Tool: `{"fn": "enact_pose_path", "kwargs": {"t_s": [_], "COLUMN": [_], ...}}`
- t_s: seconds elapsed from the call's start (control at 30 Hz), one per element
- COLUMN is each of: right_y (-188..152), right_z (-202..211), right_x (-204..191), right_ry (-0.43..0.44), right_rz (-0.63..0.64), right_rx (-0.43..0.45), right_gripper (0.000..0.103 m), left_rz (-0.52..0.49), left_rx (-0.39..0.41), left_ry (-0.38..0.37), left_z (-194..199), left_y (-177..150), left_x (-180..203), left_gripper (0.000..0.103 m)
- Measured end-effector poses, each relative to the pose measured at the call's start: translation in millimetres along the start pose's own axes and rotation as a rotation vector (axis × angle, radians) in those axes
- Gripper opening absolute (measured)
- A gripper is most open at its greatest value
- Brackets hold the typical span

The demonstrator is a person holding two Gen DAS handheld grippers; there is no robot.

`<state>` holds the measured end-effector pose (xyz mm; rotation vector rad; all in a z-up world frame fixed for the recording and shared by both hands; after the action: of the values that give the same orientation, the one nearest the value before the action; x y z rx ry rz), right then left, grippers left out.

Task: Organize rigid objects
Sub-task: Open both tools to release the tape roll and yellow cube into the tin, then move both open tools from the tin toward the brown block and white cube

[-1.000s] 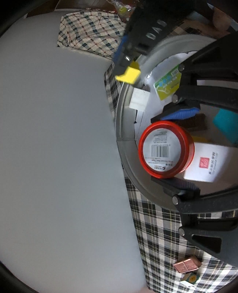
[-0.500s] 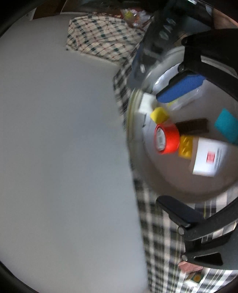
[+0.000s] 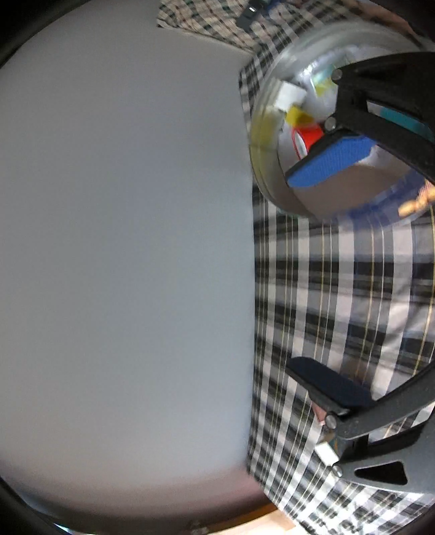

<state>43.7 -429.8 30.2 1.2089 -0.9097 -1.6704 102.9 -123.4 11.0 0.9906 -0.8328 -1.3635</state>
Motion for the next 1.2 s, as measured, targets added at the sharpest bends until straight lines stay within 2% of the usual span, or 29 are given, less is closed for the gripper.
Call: {"fn": "enact_pose_path", "kwargs": {"t_s": [0.07, 0.13, 0.23, 0.3, 0.37, 0.53, 0.73, 0.8, 0.93, 1.2], "right_y": [0, 2, 6, 4, 2, -6, -22, -24, -25, -31], "right_z": [5, 17, 35, 47, 53, 53, 45, 50, 62, 67], "right_x": [-2, -7, -11, -15, -21, -35, -55, -60, -61, -65], "right_ry": [-0.023, -0.023, -0.042, -0.053, -0.060, -0.107, -0.157, -0.167, -0.182, -0.176], "right_rz": [0.029, 0.059, 0.088, 0.095, 0.105, 0.163, 0.304, 0.328, 0.320, 0.288], "right_rx": [0.033, 0.114, 0.227, 0.296, 0.326, 0.316, 0.265, 0.278, 0.305, 0.282], "right_gripper": [0.077, 0.078, 0.096, 0.096, 0.096, 0.096, 0.096, 0.096, 0.096, 0.096], "left_rz": [-0.024, -0.042, -0.030, -0.031, -0.049, -0.031, -0.053, -0.045, -0.041, -0.041], "left_rx": [0.028, 0.036, 0.039, 0.056, 0.068, 0.059, 0.049, 0.042, 0.030, 0.012], "left_ry": [0.044, 0.056, 0.075, 0.081, 0.082, 0.055, 0.018, 0.011, -0.005, -0.019], "left_z": [2, 2, 2, 4, 8, 12, 19, 18, 18, 17], "left_y": [-5, -11, -16, -18, -19, -21, -26, -27, -28, -31], "left_x": [-4, -6, -11, -14, -17, -23, -25, -27, -30, -39], "left_gripper": [0.103, 0.103, 0.103, 0.103, 0.102, 0.103, 0.103, 0.102, 0.102, 0.102]}}
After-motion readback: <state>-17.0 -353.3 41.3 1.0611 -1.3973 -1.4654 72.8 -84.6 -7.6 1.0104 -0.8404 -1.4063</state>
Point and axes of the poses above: each gripper's, at about its wrist camera, not at the fingertips, and z roughly against the way its jaws point, x to its right, y to its top, the point moved 6 cm from there along -z, roughly the way its jaws point, and after that the axes turned 8 degrees about y, right-handed, at the moved point
